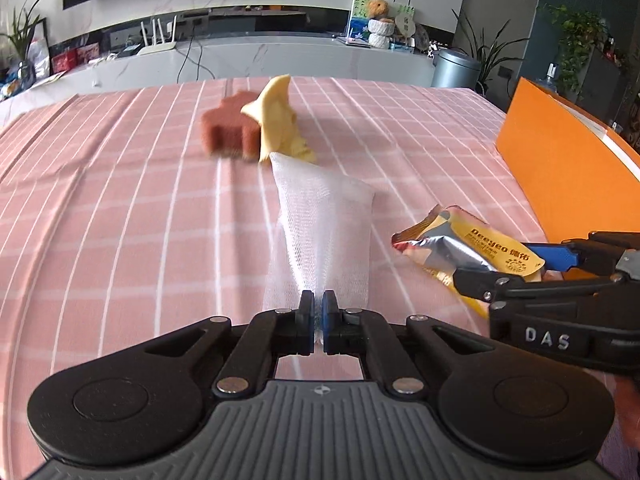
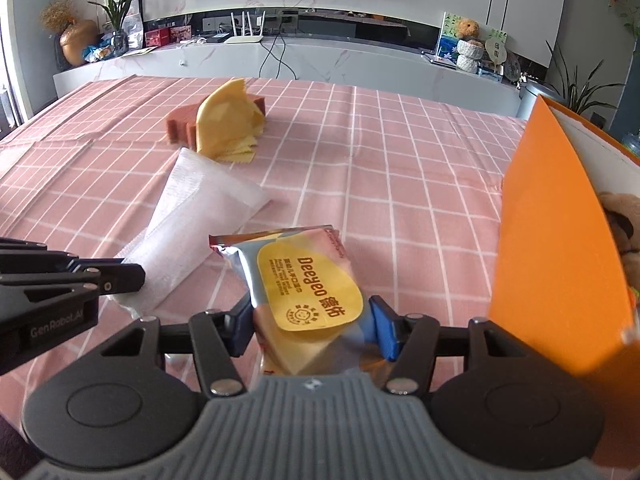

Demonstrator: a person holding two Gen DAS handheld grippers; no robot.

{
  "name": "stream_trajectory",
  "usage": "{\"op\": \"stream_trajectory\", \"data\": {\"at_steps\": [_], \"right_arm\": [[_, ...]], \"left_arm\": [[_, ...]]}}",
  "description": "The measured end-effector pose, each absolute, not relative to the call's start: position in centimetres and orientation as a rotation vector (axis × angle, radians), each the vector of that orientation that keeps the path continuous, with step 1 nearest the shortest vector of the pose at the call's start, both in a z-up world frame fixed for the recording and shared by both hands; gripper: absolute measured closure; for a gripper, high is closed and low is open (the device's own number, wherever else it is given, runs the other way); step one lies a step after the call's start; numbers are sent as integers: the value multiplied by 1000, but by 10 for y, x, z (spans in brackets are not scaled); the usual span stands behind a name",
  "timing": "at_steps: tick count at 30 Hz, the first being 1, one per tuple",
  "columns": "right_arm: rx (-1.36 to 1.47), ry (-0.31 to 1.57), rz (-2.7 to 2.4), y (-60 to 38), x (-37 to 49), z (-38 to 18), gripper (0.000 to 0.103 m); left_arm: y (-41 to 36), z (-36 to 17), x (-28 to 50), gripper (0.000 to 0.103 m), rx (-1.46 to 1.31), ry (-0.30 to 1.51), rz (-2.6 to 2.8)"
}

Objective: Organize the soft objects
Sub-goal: 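Grasp the Deeyeo snack bag with the right tool while the left tool grasps the clear plastic bag, then lift the snack bag and plastic bag and carry both toward the orange box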

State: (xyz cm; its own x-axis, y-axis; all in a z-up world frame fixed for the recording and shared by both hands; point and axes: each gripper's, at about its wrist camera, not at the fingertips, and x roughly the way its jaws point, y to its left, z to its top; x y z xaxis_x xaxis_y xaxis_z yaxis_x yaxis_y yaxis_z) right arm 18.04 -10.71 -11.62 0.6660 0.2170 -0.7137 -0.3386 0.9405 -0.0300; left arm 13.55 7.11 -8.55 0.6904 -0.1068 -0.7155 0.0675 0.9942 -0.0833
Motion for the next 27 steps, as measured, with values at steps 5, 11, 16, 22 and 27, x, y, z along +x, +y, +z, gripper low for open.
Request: {"op": "stream_trajectory", "data": {"at_steps": [5,11,16,22,27], "right_arm": [[-168,792,320,-115,156,-116,44],[-155,780,325,-119,151,-112,41],[-169,695,337,-121,143,-101,28],[-165,681,363,-123,149,-102,28],[-150,701,373,-123,158,-110,20]], "left_arm": [[72,-85,111,97,-68,804,-87],[66,-83,101,89,-39,737,-45],[67,-72,97,52,-78,662,-82],[70,-70,112,32,-130,647,-86],[67,-81,124,23,-102,658,-73]]}}
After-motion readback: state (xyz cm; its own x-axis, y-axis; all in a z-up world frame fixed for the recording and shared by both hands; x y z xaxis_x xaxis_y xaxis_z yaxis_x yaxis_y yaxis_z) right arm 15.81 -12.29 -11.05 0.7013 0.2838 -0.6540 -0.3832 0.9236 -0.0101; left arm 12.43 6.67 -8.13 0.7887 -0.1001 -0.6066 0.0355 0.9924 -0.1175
